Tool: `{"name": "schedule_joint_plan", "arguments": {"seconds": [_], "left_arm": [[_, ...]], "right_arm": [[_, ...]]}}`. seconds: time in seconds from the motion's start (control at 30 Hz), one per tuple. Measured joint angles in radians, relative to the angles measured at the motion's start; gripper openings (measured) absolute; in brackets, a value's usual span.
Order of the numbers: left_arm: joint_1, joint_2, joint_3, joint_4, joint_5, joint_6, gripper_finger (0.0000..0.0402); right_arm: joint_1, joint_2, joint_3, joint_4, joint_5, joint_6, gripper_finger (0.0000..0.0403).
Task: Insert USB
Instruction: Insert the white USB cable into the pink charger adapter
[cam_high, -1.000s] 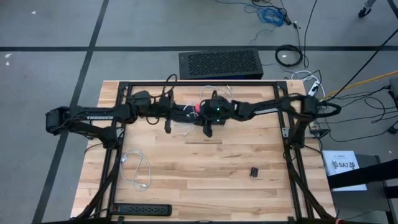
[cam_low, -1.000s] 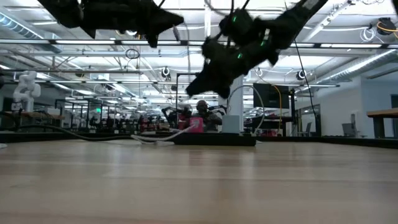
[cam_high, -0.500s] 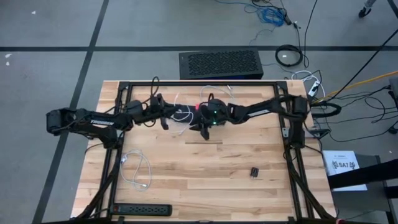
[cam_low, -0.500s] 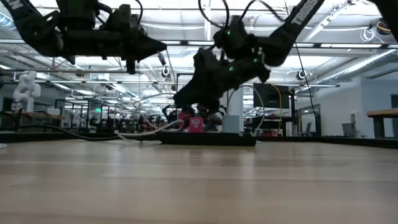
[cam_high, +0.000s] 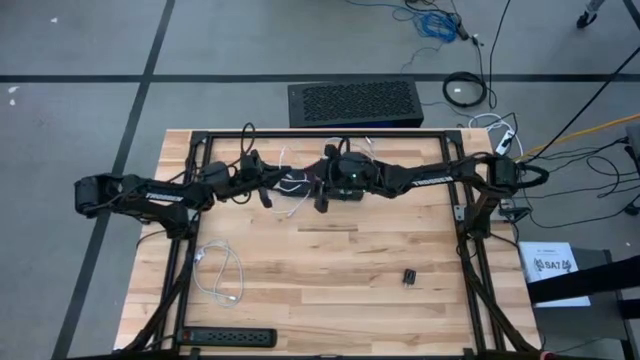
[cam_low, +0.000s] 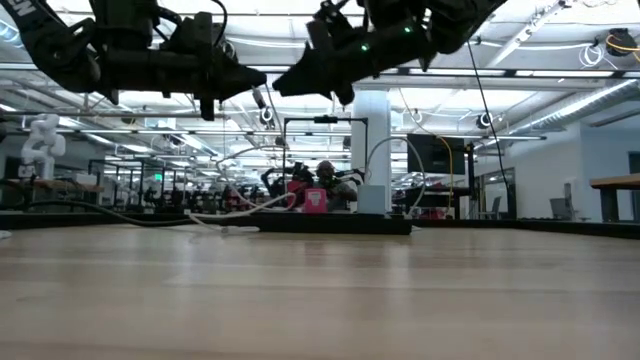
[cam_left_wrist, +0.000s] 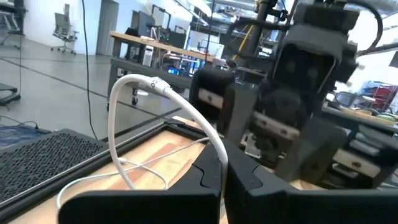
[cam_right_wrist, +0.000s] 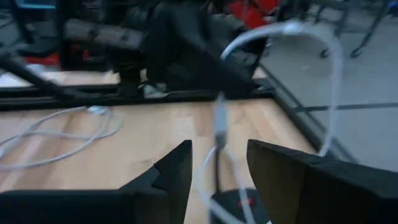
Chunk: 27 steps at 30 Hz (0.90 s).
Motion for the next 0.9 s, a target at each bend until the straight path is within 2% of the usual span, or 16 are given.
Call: {"name": "schedule_joint_plan", "arguments": {"seconds": [0.1, 0.33, 0.6, 0.9], "left_arm": [[0.0, 0.008, 0.0, 0.001, -0.001, 0.005, 0.0], [0.0, 0.038, 0.001, 0.007, -0.014, 0.024, 0.0], [0.0, 0.039, 0.001, 0.026, -0.015, 0.032, 0.0], [0.0, 0.039, 0.001, 0.027, -0.014, 0.032, 0.0]], "right_arm": [[0.0, 0.029, 0.067, -0.038, 0.044, -0.024, 0.0142], [-0.001, 0.111, 0.215, -0.176, 0.053, -0.056, 0.013], [-0.001, 0.14, 0.247, -0.178, 0.052, -0.044, 0.0103], [-0.01, 0.141, 0.249, -0.202, 0.038, -0.024, 0.0037]]}}
